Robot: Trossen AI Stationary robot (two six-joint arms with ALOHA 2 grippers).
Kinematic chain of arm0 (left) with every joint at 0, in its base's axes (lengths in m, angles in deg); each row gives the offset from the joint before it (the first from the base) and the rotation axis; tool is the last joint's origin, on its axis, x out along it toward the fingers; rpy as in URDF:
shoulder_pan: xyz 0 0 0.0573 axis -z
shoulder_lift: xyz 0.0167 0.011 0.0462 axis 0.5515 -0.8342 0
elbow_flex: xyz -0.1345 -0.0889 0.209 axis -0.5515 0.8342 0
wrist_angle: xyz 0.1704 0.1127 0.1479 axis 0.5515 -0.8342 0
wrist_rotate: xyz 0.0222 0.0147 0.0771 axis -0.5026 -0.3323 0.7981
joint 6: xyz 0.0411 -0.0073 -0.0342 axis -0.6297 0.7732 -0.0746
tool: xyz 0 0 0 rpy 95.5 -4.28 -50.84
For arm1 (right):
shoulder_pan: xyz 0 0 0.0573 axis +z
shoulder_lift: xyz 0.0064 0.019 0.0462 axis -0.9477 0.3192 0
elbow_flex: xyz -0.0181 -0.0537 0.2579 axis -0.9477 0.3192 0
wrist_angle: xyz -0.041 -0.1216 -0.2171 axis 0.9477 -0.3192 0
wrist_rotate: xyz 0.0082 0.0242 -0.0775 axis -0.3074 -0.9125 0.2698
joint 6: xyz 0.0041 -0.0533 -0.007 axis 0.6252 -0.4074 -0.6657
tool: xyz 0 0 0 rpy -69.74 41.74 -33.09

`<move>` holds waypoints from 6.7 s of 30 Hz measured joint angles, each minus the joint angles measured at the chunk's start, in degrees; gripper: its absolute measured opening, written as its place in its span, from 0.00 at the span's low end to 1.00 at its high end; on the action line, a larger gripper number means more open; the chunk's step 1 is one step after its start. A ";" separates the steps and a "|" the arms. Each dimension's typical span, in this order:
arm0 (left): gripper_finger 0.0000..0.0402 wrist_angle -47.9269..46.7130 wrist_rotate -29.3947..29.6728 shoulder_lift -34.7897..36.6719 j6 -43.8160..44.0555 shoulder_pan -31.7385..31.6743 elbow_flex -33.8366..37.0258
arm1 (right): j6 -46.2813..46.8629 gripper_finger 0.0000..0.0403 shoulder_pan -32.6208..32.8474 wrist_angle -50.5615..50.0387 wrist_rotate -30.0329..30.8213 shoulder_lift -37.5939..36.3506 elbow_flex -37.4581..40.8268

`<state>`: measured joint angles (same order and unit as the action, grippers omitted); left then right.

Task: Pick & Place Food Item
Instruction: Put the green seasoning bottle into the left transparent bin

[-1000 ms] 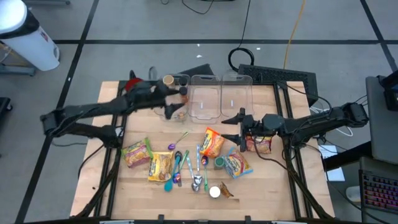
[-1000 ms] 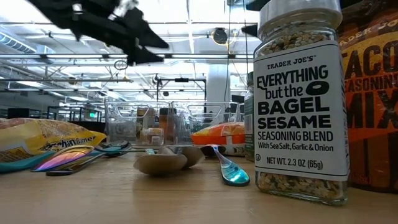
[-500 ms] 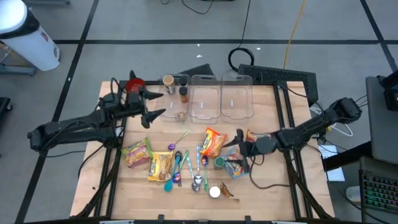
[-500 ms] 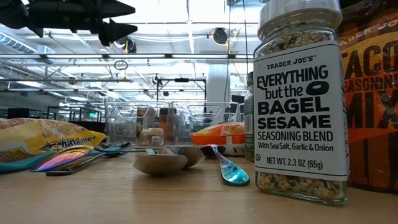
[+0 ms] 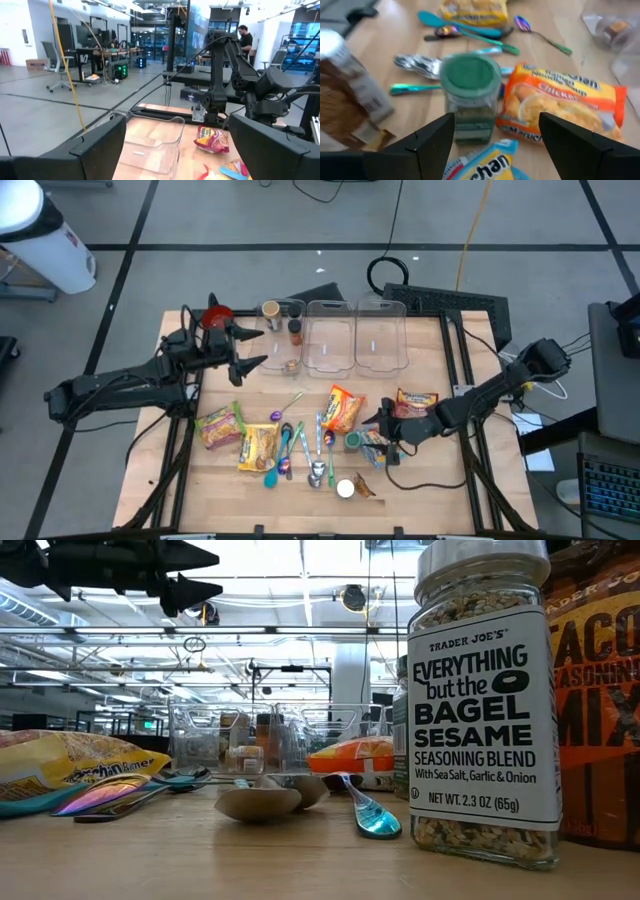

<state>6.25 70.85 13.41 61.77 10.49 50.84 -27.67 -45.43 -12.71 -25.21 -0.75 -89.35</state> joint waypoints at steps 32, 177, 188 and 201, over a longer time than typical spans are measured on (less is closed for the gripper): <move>0.91 0.17 0.04 -2.73 1.54 0.00 0.00 | 0.52 0.70 -2.69 28.33 -3.27 20.77 0.07; 0.53 -42.36 18.32 -46.54 -7.14 30.23 -50.56 | -8.02 0.70 -12.09 2.58 -7.13 3.52 -13.92; 0.53 -40.63 27.29 -36.27 -6.14 25.52 -43.54 | -3.00 0.70 -10.27 4.59 -7.92 -12.46 -3.44; 0.53 -50.48 32.11 -27.34 -4.94 11.73 -40.70 | -5.48 0.69 -10.58 19.41 -6.62 -14.66 3.69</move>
<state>-44.24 102.96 -13.93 56.82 22.22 10.15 -33.16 -56.01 6.70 -31.83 -15.41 -85.66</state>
